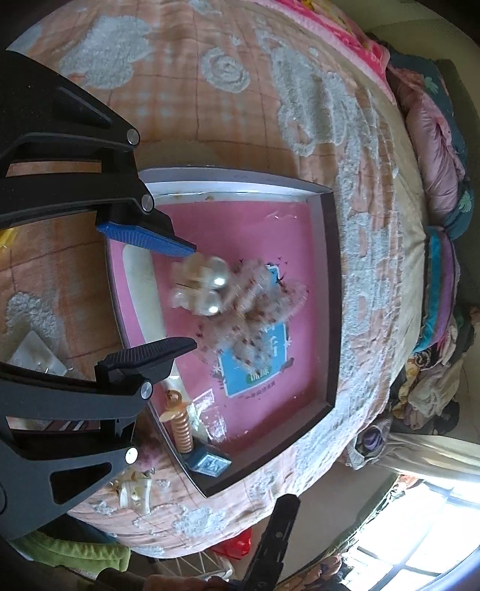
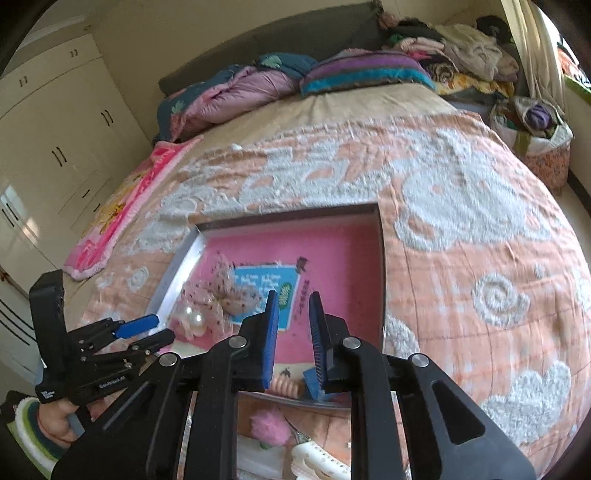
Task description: Organize jewelry
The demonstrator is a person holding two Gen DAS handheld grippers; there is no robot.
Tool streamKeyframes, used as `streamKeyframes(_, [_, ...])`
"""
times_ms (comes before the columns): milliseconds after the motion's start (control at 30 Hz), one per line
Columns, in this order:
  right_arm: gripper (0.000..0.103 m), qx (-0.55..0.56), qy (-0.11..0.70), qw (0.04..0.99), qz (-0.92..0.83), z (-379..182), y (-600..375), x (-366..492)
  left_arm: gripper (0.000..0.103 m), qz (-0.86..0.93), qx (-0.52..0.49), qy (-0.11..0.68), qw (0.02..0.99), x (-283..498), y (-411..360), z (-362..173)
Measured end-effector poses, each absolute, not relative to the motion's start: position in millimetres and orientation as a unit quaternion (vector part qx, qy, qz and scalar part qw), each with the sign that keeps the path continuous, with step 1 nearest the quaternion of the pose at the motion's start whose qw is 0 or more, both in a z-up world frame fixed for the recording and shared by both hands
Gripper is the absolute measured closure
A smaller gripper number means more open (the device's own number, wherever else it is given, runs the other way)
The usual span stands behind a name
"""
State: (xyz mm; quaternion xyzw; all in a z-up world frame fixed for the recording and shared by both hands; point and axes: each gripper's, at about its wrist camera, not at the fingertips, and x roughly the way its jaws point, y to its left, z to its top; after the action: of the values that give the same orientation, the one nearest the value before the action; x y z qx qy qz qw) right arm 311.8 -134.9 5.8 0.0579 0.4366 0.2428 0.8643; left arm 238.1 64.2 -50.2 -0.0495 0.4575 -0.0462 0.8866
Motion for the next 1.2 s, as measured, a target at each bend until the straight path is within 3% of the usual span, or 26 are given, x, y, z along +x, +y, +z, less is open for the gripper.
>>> streamKeyframes(200, [0.084,0.054,0.451,0.858,0.238,-5,-137,308,0.054,-0.042,-0.048,0.464,0.883,238,65,-54])
streamKeyframes(300, [0.067,0.047,0.451,0.861,0.231,-6,-138,303,0.048,-0.042,-0.045,0.462,0.884,235,63,-51])
streamKeyframes(367, [0.042,0.049,0.449,0.862,0.229,-4,-140,298,0.040,-0.042,-0.042,0.461,0.885,232,61,-47])
streamKeyframes(467, [0.025,0.048,0.439,0.868,0.225,2,-142,288,0.030,-0.039,-0.041,0.458,0.887,228,59,-40])
streamKeyframes(567, [0.014,0.049,0.433,0.872,0.221,8,-144,281,0.018,-0.033,-0.038,0.454,0.890,223,56,-33])
streamKeyframes(667, [0.009,0.051,0.426,0.876,0.222,14,-146,273,0.010,-0.029,-0.038,0.451,0.891,217,54,-26])
streamKeyframes(1200, [0.008,0.053,0.369,0.897,0.238,65,-151,223,0.009,-0.009,-0.033,0.402,0.915,179,60,24])
